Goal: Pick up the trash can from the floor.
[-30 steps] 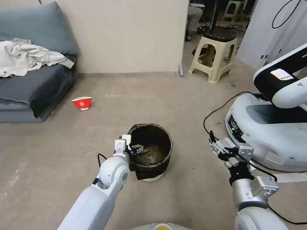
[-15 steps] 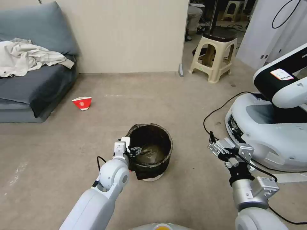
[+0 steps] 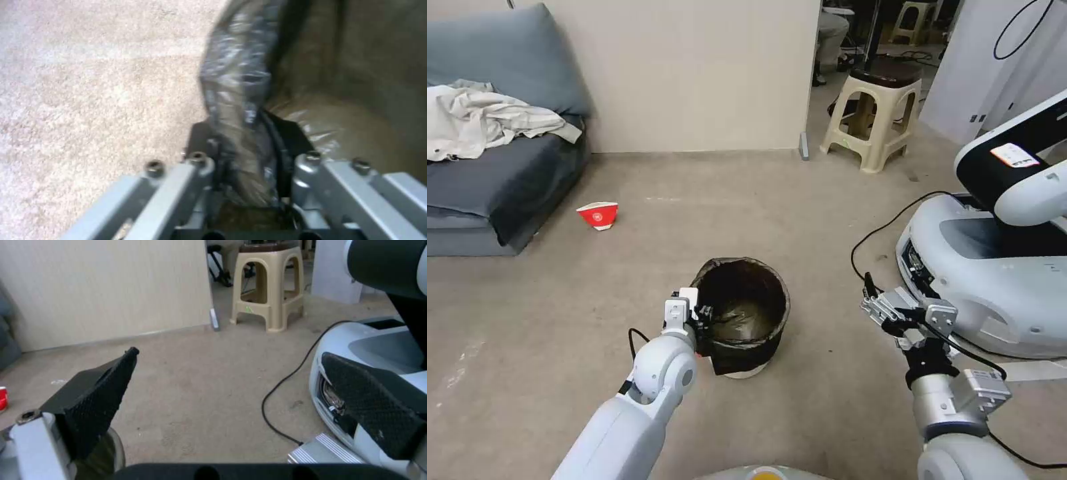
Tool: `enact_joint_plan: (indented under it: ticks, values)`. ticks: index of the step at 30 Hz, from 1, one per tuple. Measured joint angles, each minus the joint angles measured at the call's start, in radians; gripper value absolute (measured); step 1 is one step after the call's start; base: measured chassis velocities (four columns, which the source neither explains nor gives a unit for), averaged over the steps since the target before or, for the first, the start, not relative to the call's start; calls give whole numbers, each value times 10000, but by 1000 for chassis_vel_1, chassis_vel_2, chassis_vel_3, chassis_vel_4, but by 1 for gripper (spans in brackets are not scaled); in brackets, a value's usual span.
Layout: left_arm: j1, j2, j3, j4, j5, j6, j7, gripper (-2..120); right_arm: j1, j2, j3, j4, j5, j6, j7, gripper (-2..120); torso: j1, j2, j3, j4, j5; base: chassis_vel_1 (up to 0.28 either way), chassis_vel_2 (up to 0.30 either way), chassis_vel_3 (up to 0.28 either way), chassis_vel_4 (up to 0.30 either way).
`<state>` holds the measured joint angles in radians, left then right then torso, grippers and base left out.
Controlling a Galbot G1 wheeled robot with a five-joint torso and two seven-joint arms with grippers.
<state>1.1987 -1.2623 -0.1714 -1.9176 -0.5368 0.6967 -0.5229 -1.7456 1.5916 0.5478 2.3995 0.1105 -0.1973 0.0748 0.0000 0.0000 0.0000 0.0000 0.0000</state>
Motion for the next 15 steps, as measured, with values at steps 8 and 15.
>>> enact_joint_plan:
  ticks: [8,15]
  values:
    - [125,21,-70,-109,-7,-78,47,7,-6,1,-8,10,-4,64,-3,100,0,0,0,-1,-1,0,0,0,0]
    - [280,94,-187,-210,189,-645,165,7,-16,2,-19,95,-6,90,-6,100,0,0,0,0,-1,0,0,0,0]
